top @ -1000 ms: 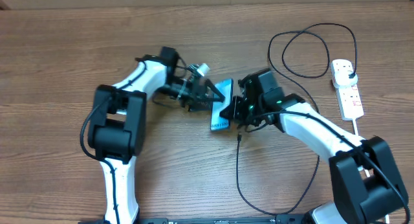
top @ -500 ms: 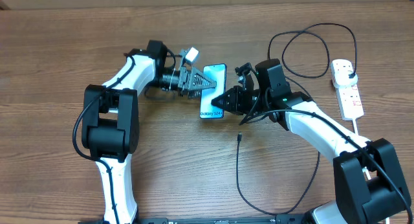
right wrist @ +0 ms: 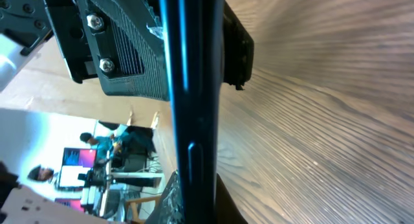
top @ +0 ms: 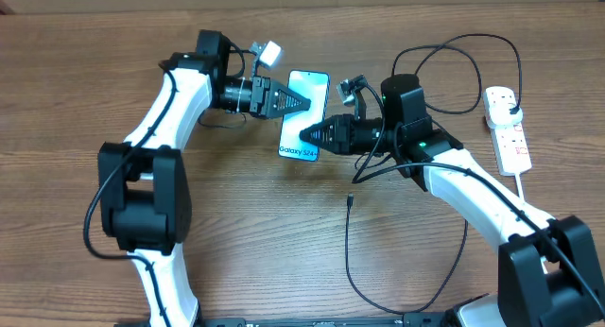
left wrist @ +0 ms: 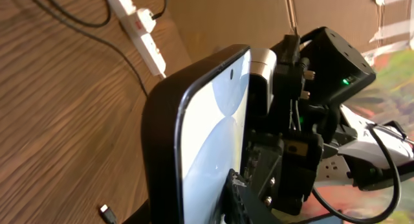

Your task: Plug charger to phone and switch on socket

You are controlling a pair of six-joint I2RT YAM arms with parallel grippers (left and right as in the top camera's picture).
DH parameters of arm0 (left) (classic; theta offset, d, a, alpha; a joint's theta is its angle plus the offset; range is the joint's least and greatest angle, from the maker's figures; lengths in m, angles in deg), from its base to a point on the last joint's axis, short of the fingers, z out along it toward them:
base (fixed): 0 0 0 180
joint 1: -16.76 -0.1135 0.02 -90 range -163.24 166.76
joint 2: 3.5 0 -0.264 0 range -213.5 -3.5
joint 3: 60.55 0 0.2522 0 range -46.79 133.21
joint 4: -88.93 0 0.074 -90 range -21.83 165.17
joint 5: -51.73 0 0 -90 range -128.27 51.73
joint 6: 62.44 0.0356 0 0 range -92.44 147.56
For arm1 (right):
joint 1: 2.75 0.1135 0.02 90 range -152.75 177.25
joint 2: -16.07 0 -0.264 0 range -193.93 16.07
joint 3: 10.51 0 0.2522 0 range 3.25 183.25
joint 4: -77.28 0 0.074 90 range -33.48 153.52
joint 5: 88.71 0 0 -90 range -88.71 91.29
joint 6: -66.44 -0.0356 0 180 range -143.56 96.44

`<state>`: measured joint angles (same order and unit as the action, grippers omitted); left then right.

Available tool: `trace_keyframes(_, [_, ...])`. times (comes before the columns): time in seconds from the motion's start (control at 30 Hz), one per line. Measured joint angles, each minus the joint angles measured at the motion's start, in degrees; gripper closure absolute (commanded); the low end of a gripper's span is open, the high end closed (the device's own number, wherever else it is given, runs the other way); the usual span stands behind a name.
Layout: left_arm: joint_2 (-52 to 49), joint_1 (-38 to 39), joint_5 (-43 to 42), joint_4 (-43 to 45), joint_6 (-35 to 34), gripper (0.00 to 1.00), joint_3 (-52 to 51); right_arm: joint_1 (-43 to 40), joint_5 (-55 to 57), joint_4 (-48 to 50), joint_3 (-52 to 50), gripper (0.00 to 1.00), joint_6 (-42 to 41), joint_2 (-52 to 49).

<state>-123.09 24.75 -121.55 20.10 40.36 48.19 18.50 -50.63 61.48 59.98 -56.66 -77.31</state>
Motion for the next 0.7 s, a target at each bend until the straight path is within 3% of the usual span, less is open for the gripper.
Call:
trace_keyframes(0.17, [2.8,0.0,2.2,0.0,-0.6,0.70,0.0,0.2,-1.7,2.0,0.1,0.96,0.1,0.3])
trace_keyframes(0.7, [8.5,0.6,3.1,0.0,-3.4,0.73,0.0,-2.0,-11.9,9.6,0.0,0.96,-1.9,0.2])
